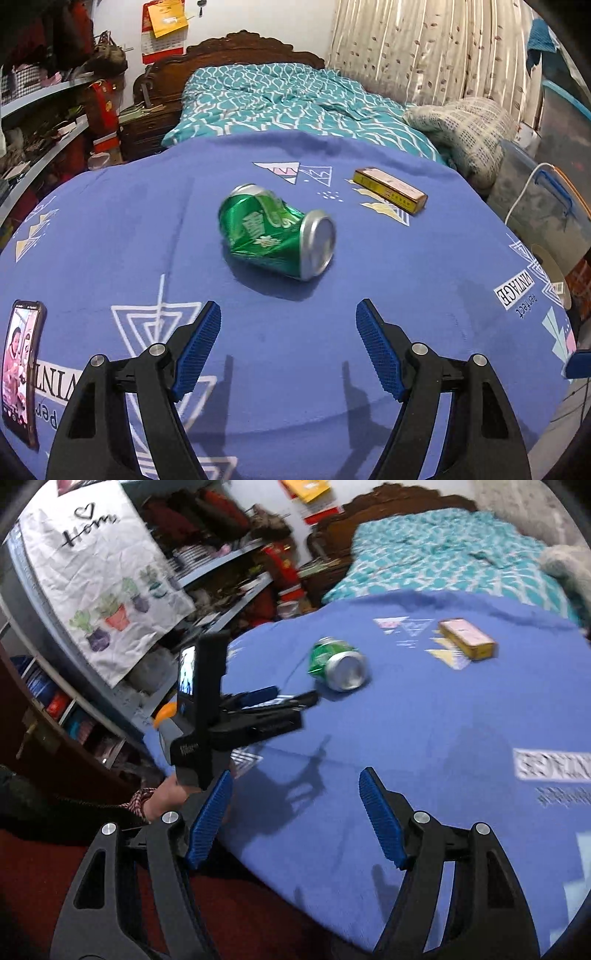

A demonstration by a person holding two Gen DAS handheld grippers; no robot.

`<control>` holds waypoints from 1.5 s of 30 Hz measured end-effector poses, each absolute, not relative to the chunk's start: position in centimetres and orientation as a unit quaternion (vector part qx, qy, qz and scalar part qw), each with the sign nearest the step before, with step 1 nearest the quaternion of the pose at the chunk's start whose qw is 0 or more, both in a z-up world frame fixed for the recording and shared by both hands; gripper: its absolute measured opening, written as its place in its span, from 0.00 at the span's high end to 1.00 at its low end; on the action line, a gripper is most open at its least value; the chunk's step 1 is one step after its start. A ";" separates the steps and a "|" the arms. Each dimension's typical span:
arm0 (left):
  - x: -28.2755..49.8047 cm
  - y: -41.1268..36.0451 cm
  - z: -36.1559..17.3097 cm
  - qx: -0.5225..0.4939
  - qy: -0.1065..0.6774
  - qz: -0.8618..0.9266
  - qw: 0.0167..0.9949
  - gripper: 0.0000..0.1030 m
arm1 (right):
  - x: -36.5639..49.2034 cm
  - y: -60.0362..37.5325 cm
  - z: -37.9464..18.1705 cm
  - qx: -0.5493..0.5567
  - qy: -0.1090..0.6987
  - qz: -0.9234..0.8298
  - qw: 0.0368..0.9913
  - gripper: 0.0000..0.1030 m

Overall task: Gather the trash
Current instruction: 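Swing both open grippers back over the bed toward the green can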

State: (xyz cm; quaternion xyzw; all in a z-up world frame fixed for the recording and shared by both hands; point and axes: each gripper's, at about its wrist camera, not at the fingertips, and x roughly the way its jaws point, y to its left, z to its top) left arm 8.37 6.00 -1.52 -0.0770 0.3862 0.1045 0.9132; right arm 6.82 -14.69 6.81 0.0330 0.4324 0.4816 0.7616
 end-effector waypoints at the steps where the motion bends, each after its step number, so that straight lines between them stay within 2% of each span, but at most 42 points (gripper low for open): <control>1: 8.3 6.1 -1.5 -0.078 0.384 0.103 0.914 0.30 | 6.8 -15.8 7.2 0.040 0.432 0.471 0.768 0.29; 6: 8.2 5.5 -1.1 -0.071 0.373 0.094 0.920 0.30 | 2.5 -19.4 11.2 0.066 0.423 0.485 0.762 0.28; 12: 7.4 4.7 -0.5 -0.066 0.359 0.083 0.927 0.29 | -2.6 -17.7 15.7 0.097 0.383 0.631 0.667 0.24; 18: 6.3 5.5 0.0 -0.068 0.350 0.092 0.930 0.29 | 1.2 -14.6 13.8 0.157 0.389 0.656 0.627 0.23; 23: 5.6 6.9 0.0 -0.074 0.354 0.115 0.925 0.28 | 7.6 -10.5 11.3 0.169 0.387 0.613 0.668 0.23; 26: 5.5 7.8 -0.4 -0.077 0.365 0.130 0.918 0.28 | 10.1 -7.6 9.5 0.126 0.362 0.565 0.730 0.23; 34: 5.0 10.2 -1.1 -0.087 0.378 0.168 0.906 0.28 | 8.4 -5.2 7.8 -0.005 0.309 0.477 0.823 0.25; 37: 5.3 11.1 -1.5 -0.100 0.387 0.168 0.901 0.28 | 8.6 -5.2 6.4 -0.025 0.314 0.460 0.830 0.30; 41: 5.9 13.0 -1.9 -0.144 0.403 0.153 0.891 0.28 | 9.9 -5.8 4.6 -0.013 0.334 0.447 0.830 0.43; 45: 7.0 15.8 -2.0 -0.232 0.409 0.102 0.877 0.29 | 13.8 -5.8 3.3 0.012 0.367 0.450 0.814 0.57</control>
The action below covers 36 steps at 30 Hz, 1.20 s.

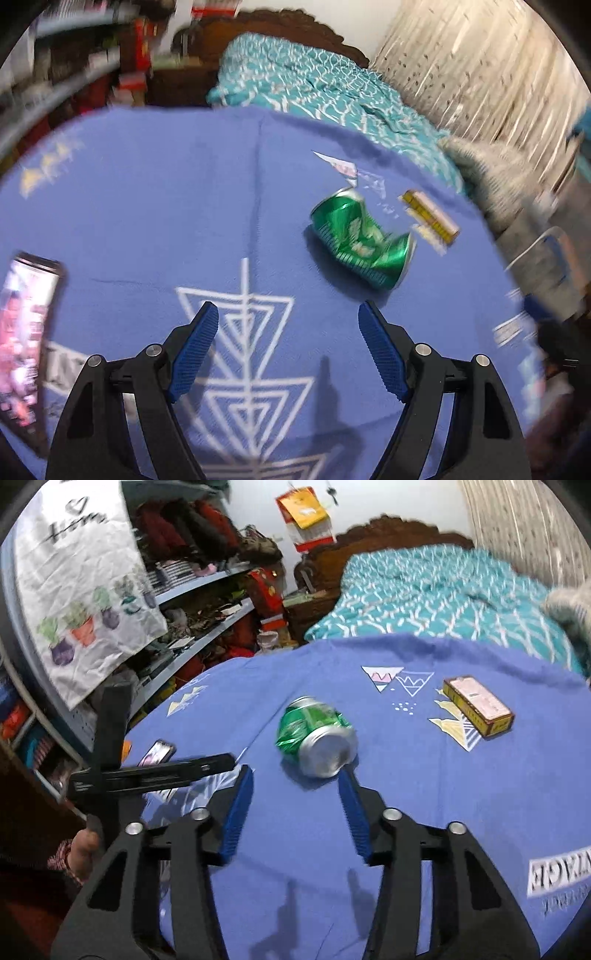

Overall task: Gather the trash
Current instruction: 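Swing both open grippers back over the bed toward the green can, then grasp the crushed green can with the left gripper while the right gripper grasps the yellow-red box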

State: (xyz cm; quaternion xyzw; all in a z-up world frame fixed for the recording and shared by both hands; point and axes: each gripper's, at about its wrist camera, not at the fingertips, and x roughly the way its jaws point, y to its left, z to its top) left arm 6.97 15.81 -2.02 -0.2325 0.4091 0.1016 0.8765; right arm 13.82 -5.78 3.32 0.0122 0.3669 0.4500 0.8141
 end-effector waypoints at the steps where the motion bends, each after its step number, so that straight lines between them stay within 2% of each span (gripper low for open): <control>1: 7.6 16.7 -2.3 -0.265 0.413 0.082 0.868 0.29 | 15.3 -5.4 2.9 0.019 0.376 0.447 0.811 0.59; 7: 11.1 18.4 -4.2 -0.354 0.431 0.014 0.830 0.30 | 23.4 -1.2 0.0 0.060 0.442 0.449 0.774 0.60; 11: 12.8 18.4 -4.9 -0.366 0.436 -0.005 0.822 0.30 | 24.8 0.9 -2.1 0.041 0.465 0.444 0.765 0.60; 16: 14.6 18.9 -5.5 -0.403 0.431 -0.034 0.807 0.31 | 26.0 -0.1 -3.3 0.086 0.475 0.446 0.754 0.60; 19: 15.9 18.5 -6.0 -0.422 0.435 -0.057 0.793 0.37 | 26.1 -0.4 -3.6 0.101 0.478 0.452 0.747 0.60; 21: 16.7 18.1 -6.2 -0.427 0.437 -0.067 0.789 0.48 | 25.9 -0.4 -3.4 0.107 0.479 0.458 0.741 0.58; 22: 17.1 18.0 -6.4 -0.434 0.436 -0.072 0.785 0.49 | 25.8 -0.3 -3.5 0.105 0.478 0.457 0.743 0.58; 23: 17.4 17.9 -6.5 -0.434 0.439 -0.060 0.785 0.61 | 25.8 -0.2 -3.3 0.102 0.474 0.454 0.748 0.58; 24: 17.7 17.9 -6.6 -0.429 0.443 -0.050 0.786 0.81 | 26.0 -0.1 -3.5 0.096 0.473 0.450 0.751 0.58; 28: 17.9 18.0 -7.7 -0.455 0.438 -0.080 0.771 0.83 | 26.4 -1.8 -3.0 0.108 0.459 0.455 0.755 0.58; 29: 17.8 18.0 -7.6 -0.450 0.436 -0.080 0.775 0.83 | 27.1 -3.0 -2.2 0.110 0.445 0.445 0.769 0.57; 33: 17.8 17.7 -7.4 -0.444 0.430 -0.090 0.781 0.83 | 31.3 -8.2 -0.3 0.091 0.405 0.353 0.838 0.37; 36: 17.8 17.4 -7.4 -0.439 0.428 -0.098 0.784 0.83 | 35.2 -10.9 -1.0 0.071 0.412 0.295 0.859 0.28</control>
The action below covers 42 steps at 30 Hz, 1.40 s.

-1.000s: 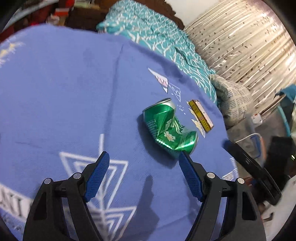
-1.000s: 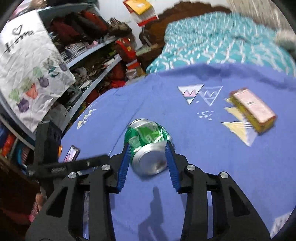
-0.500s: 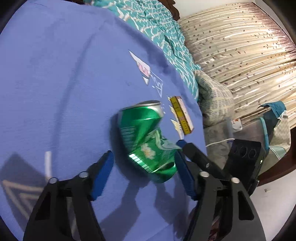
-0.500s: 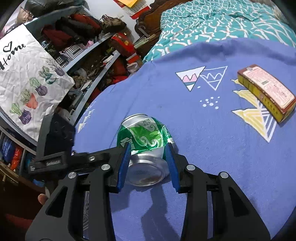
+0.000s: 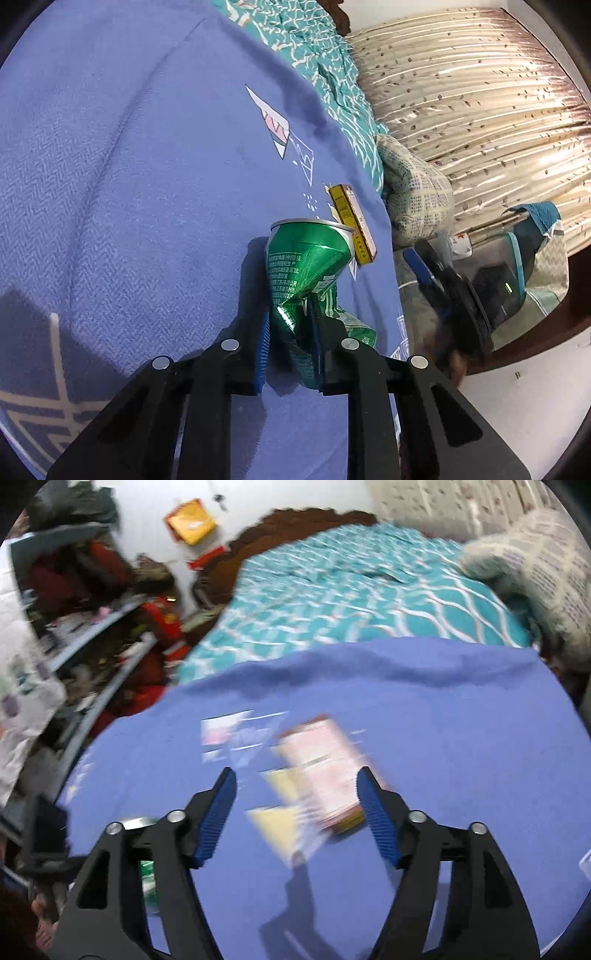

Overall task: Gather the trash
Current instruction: 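Grasp the crushed green can with the left gripper while the right gripper grasps the yellow-red box, then carry the can and box to the wastebasket and open both grippers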

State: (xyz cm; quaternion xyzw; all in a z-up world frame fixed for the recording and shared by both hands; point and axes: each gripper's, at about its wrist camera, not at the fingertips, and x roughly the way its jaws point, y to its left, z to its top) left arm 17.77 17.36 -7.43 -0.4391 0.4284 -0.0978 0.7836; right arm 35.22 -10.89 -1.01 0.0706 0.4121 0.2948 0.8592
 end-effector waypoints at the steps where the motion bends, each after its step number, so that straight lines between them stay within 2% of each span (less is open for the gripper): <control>1: 17.8 17.4 -7.5 -0.438 0.428 -0.098 0.785 0.83 | 36.5 -11.4 -1.5 0.069 0.421 0.288 0.857 0.27; 5: 17.4 17.6 -8.0 -0.441 0.427 -0.096 0.784 0.82 | 40.0 -10.8 -4.0 0.065 0.462 0.282 0.838 0.14; 8: 17.5 17.5 -7.9 -0.435 0.425 -0.095 0.788 0.82 | 39.4 -8.0 -5.1 0.014 0.477 0.297 0.827 0.11; 10: 17.5 17.5 -7.9 -0.431 0.425 -0.095 0.790 0.82 | 38.4 -5.4 -5.8 -0.034 0.485 0.298 0.822 0.17; 11: 17.5 17.6 -8.0 -0.430 0.424 -0.095 0.791 0.82 | 38.1 -4.9 -6.4 -0.057 0.492 0.287 0.820 0.35; 13: 17.4 17.6 -7.9 -0.429 0.424 -0.096 0.792 0.82 | 37.5 -3.9 -7.1 -0.099 0.485 0.253 0.831 0.36; 21: 17.2 15.8 -6.9 -0.406 0.428 -0.111 0.800 0.83 | 27.8 -5.6 -4.9 -0.045 0.463 0.295 0.835 0.37; 28: 17.0 11.0 -6.6 -0.387 0.449 -0.152 0.791 0.83 | 19.7 -16.0 -4.6 -0.001 0.449 0.275 0.850 0.37; 42: 22.8 -6.2 -4.1 -0.293 0.497 -0.263 0.773 0.83 | 16.9 -34.8 -3.4 0.087 0.403 0.128 0.902 0.37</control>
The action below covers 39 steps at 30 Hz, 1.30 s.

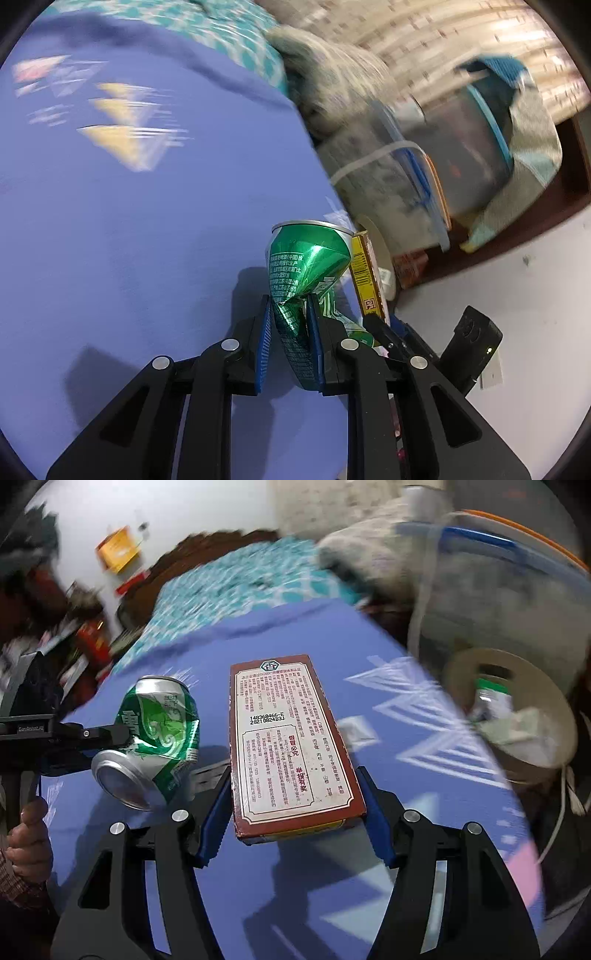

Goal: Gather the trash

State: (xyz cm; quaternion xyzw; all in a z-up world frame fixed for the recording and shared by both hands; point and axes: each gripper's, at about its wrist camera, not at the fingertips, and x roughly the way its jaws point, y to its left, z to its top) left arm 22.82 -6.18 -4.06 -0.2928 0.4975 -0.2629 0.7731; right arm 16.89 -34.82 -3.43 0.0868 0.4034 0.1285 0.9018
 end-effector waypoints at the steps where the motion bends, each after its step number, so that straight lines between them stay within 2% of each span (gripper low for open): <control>1: 23.6 -7.9 -3.8 -0.283 0.501 -0.274 0.771 0.83 | 16.7 -36.3 -3.2 0.097 0.398 0.117 0.905 0.37; 11: 30.8 -24.3 -2.3 -0.202 0.530 -0.352 0.744 0.83 | 18.6 -51.2 -1.6 0.169 0.362 0.000 0.917 0.37; 19: 35.7 -36.1 -2.5 -0.140 0.551 -0.382 0.729 0.83 | 24.0 -59.0 -3.6 0.197 0.411 -0.041 0.889 0.37; 21: 36.6 -38.2 -3.1 -0.127 0.555 -0.376 0.731 0.82 | 25.3 -60.0 -4.1 0.195 0.419 -0.049 0.885 0.35; 22: 37.2 -39.2 -3.6 -0.121 0.557 -0.368 0.735 0.81 | 25.8 -60.3 -4.3 0.197 0.422 -0.046 0.884 0.30; 23: 37.5 -39.8 -4.1 -0.116 0.562 -0.358 0.737 0.63 | 26.3 -60.4 -4.4 0.197 0.421 -0.047 0.884 0.21; 24: 38.0 -40.1 -4.7 -0.113 0.570 -0.343 0.738 0.39 | 26.5 -60.6 -4.4 0.197 0.418 -0.054 0.885 0.20; 25: 38.3 -40.1 -5.1 -0.117 0.571 -0.330 0.742 0.36 | 26.6 -61.0 -4.5 0.198 0.408 -0.066 0.889 0.20; 32: 36.7 -36.5 -3.8 -0.115 0.546 -0.322 0.765 0.36 | 22.6 -58.9 -2.4 0.228 0.353 -0.063 0.905 0.20; 39: 30.4 -29.9 -1.1 -0.078 0.491 -0.287 0.819 0.35 | 15.8 -51.9 -1.1 0.246 0.325 -0.032 0.913 0.20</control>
